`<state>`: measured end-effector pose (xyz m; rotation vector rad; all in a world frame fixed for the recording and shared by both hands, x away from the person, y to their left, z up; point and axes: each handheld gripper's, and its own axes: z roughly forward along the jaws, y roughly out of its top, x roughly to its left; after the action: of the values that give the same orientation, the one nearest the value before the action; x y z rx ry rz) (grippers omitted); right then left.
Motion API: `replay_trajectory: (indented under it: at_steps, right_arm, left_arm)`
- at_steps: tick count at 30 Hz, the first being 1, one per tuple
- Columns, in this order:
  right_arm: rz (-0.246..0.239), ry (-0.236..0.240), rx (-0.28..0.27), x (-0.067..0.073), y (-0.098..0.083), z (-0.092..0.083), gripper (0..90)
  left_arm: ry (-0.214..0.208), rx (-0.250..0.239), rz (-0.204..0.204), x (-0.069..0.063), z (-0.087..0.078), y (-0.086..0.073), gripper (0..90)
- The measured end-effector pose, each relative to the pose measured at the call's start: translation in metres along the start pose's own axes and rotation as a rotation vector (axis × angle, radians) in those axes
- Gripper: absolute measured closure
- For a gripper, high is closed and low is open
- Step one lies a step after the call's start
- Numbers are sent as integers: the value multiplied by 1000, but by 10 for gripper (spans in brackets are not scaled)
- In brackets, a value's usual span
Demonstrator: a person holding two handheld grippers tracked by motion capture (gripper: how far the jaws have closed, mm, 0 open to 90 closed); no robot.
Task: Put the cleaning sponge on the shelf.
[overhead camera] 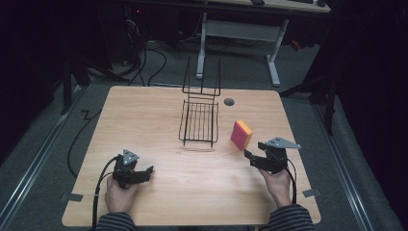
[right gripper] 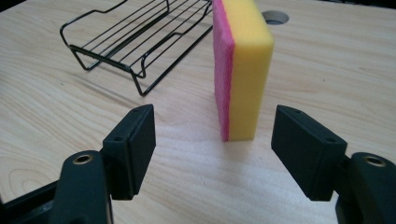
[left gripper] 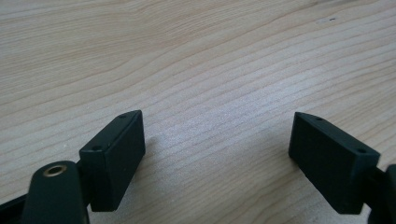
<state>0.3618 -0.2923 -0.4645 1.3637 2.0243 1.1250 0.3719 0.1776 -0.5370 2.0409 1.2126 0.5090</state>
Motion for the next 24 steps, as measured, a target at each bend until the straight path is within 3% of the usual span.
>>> replay_trajectory:
  at_steps: [24]
  right_arm:
    - [5,-34,-13,-6,26,20,320]
  left_arm:
    - [0,0,0,0,0,0,190]
